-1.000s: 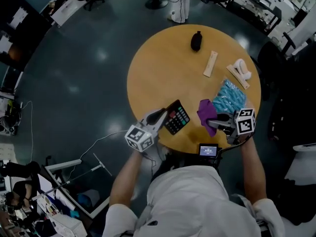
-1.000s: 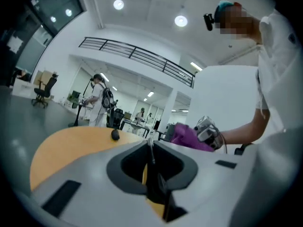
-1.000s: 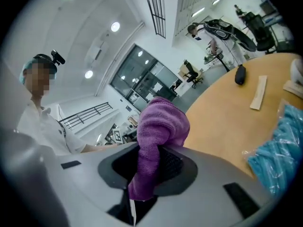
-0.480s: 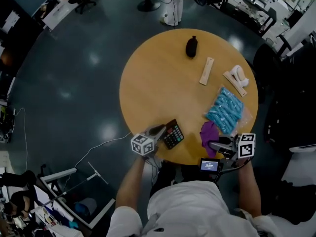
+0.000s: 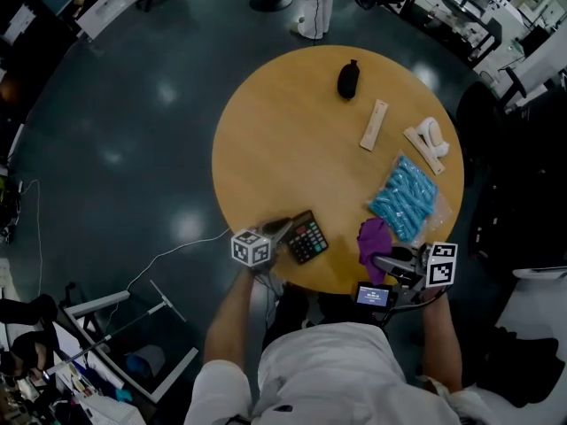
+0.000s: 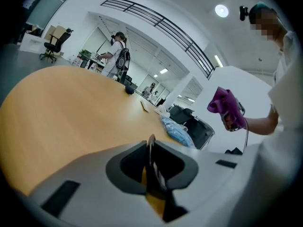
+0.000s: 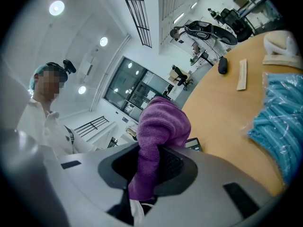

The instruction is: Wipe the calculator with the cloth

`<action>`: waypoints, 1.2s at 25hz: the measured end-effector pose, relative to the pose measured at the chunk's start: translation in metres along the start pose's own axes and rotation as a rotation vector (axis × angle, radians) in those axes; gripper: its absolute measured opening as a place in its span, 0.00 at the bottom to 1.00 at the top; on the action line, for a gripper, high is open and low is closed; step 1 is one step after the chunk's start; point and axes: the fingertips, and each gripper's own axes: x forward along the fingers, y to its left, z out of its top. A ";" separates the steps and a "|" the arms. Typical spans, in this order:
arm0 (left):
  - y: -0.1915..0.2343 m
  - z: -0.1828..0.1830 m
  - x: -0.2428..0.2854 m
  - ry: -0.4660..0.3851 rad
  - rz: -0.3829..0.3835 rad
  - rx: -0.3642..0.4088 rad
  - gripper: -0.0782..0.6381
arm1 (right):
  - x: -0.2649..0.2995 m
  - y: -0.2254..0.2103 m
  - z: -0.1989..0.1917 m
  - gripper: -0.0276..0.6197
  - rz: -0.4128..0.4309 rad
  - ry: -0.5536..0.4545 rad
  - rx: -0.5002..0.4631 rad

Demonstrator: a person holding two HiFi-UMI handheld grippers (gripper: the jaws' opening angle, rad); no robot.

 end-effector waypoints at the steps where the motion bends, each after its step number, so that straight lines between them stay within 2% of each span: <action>1: 0.001 -0.002 0.000 0.016 0.009 0.018 0.17 | 0.001 0.000 -0.001 0.19 0.001 -0.001 0.002; 11: 0.011 -0.013 0.003 0.179 0.145 0.221 0.21 | 0.003 0.002 -0.009 0.19 0.001 -0.022 0.008; 14: 0.015 -0.010 0.002 0.212 0.203 0.283 0.22 | 0.000 0.000 -0.007 0.19 -0.038 -0.050 -0.032; 17: 0.020 0.006 -0.004 0.197 0.261 0.299 0.23 | -0.001 -0.001 -0.003 0.19 -0.101 -0.068 -0.088; 21: 0.022 0.040 -0.021 0.120 0.345 0.300 0.23 | 0.000 -0.007 0.000 0.19 -0.216 -0.072 -0.186; 22: 0.020 0.053 -0.029 0.083 0.379 0.315 0.23 | 0.001 -0.008 0.005 0.19 -0.261 -0.080 -0.230; 24: 0.007 0.086 -0.050 -0.045 0.465 0.334 0.23 | 0.006 -0.004 0.018 0.19 -0.352 -0.107 -0.340; 27: -0.049 0.138 -0.088 -0.273 0.570 0.345 0.22 | 0.017 0.016 0.045 0.19 -0.451 -0.164 -0.530; 30: -0.119 0.173 -0.118 -0.410 0.632 0.397 0.18 | 0.028 0.050 0.074 0.19 -0.498 -0.290 -0.695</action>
